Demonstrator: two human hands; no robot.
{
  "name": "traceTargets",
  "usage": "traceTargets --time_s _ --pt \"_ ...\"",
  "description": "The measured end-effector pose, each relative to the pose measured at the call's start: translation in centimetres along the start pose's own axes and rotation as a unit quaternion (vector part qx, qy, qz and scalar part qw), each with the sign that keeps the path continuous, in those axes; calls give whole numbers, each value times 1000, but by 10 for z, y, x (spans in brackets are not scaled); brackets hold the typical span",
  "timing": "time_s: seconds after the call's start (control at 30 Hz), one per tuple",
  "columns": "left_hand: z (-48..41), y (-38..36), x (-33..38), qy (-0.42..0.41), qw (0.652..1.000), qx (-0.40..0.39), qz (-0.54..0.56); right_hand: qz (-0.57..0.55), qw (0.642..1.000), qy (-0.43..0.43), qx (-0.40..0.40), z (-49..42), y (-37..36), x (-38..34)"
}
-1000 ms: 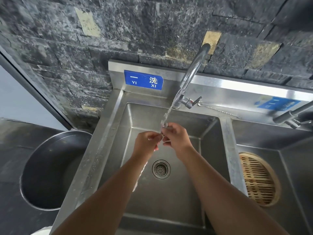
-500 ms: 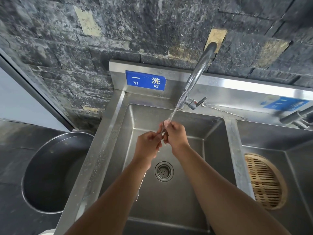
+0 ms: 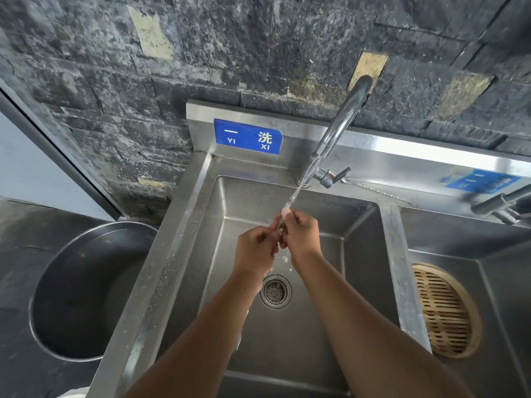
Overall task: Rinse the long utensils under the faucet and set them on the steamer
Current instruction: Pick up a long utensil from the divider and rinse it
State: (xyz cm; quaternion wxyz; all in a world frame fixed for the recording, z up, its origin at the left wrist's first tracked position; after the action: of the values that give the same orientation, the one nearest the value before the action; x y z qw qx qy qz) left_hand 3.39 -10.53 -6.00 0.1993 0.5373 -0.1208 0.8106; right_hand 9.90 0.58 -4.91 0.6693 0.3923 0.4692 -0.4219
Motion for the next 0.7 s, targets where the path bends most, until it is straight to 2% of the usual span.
traceTargets --time_s 0.1,0.23,0.37,0.47,0.6,0.7 --pt "4 2 0 -2 1000 2 -11 -39 999 -22 -1 3 1 4" --pt "6 7 -1 9 1000 20 -6 -35 997 11 -70 11 -4 -3" --pt "11 4 3 15 1000 6 14 -5 998 21 -65 8 -1 -11" --pt "14 -3 5 53 997 -26 50 -16 999 -5 -28 4 5 -10" --pt "20 -11 0 135 980 -115 94 -74 997 -33 -17 -3 11 -13" --pt "25 -10 -3 130 979 -124 91 -102 993 -48 -20 -6 11 -16"
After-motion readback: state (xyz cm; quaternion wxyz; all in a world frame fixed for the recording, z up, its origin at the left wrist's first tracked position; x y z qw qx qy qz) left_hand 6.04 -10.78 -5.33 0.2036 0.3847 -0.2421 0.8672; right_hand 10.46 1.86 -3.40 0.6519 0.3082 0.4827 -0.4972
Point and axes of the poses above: each hand's wrist, its own z-axis away from the middle knuckle, its own y-axis out of the back of the hand, x = y × z, the point moved 8 cm from there along -z, towards the middle knuckle, and after that the axes turned 12 degrees about x, right-handed, at the moved point
